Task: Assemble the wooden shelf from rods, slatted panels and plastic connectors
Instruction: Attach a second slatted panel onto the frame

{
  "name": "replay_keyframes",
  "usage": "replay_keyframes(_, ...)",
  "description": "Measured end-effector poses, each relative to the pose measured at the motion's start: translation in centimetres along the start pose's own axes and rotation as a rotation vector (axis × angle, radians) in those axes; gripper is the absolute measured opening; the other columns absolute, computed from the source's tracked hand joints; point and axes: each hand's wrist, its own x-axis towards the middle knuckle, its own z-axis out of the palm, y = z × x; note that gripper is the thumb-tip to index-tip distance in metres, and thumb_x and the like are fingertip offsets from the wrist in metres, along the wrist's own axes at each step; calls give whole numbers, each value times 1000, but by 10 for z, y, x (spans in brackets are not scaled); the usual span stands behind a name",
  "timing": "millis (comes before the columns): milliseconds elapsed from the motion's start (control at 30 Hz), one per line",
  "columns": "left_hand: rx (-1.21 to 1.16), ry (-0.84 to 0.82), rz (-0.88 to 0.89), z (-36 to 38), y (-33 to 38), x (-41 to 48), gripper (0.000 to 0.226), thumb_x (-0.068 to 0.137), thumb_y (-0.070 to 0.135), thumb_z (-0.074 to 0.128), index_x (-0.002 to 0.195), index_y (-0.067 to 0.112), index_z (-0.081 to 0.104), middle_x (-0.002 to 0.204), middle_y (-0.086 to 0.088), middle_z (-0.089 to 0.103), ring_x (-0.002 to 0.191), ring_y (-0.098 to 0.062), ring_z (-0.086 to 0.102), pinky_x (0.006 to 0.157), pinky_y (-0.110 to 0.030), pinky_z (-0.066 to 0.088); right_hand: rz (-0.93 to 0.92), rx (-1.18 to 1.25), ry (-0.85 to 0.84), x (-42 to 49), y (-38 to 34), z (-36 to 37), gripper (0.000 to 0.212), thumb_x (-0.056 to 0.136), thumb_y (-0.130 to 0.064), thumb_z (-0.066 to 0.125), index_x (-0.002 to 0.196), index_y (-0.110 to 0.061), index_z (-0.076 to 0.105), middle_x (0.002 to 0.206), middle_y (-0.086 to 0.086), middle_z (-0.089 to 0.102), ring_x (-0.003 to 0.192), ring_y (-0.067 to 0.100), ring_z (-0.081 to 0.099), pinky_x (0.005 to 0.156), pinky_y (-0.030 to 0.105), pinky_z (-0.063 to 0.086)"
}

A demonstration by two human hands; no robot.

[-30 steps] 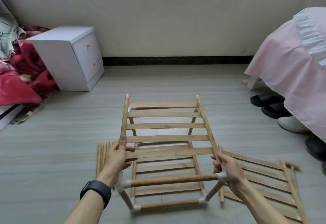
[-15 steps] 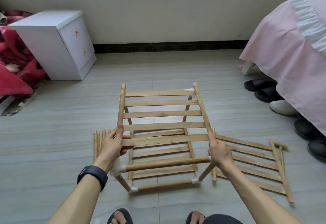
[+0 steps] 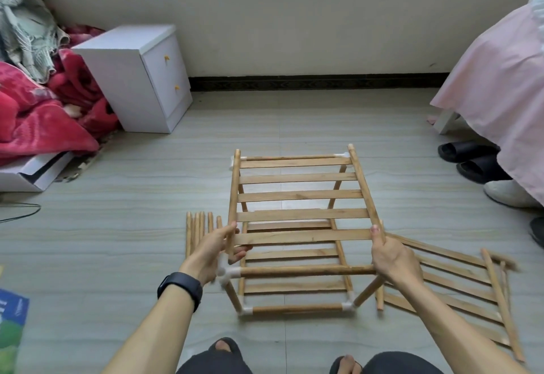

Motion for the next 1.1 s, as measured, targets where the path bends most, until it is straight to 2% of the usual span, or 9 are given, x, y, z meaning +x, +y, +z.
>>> replay_keyframes(133,-129,-76,-139,-16,-9,-7,49,99,40,60,121,-4,61,104,-22,75,93,-32,75,73,-37,62,31,-2,-45,2,-2,-2,87,100,-68,7,109,-8,69,98,17,71,98,38,63,89,49,52)
replay_keyframes(233,-14,-37,-142,-19,-10,-7,54,100,54,53,100,2,67,79,-9,73,69,-21,72,64,-34,61,10,24,-67,0,-7,-3,86,100,-68,7,99,-7,69,87,14,71,95,36,64,91,51,52)
replay_keyframes(367,19,81,5,-12,-12,-4,54,99,63,44,78,16,57,57,3,49,52,-13,48,62,-29,49,-15,5,-72,-5,-17,1,88,102,-64,7,88,-5,71,92,18,72,94,38,64,88,46,51)
replay_keyframes(467,-61,121,72,-16,-17,1,50,99,64,46,90,16,59,59,6,46,51,-10,42,52,-25,44,-7,16,-64,-9,-21,6,86,103,-63,9,83,-5,69,92,18,71,92,38,64,78,41,48)
replay_keyframes(567,-91,76,95,-23,-22,5,43,100,60,48,108,20,58,61,9,47,50,-6,40,49,-23,42,-27,84,-80,-10,-22,6,84,104,-60,13,75,-3,67,81,16,71,75,30,64,59,32,37)
replay_keyframes(733,-76,95,132,-23,-27,6,38,98,58,53,105,21,60,61,10,47,48,-5,39,47,-21,39,-38,247,-88,-8,-15,12,71,103,-62,20,75,-8,57,70,14,60,61,26,53,54,31,35)
replay_keyframes(933,-21,121,140,-16,-24,-1,40,96,62,53,99,23,64,56,12,40,47,-5,35,51,-19,32,-12,254,-59,-8,-18,15,77,103,-63,20,85,-1,63,85,24,67,71,30,58,60,35,40)
replay_keyframes(1000,-31,129,141,-14,-23,-4,38,96,61,55,96,24,64,57,12,40,47,-5,34,52,-20,31,-4,131,12,-10,-20,15,67,104,-60,23,100,-4,60,102,23,66,91,39,60,75,43,44)
replay_keyframes(1100,-75,117,135,-11,-21,-7,35,98,59,53,104,25,62,58,11,40,48,-5,34,50,-19,30,-144,-76,229,-17,-28,12,51,96,-52,47,121,-8,47,128,23,49,116,40,47,94,51,40)
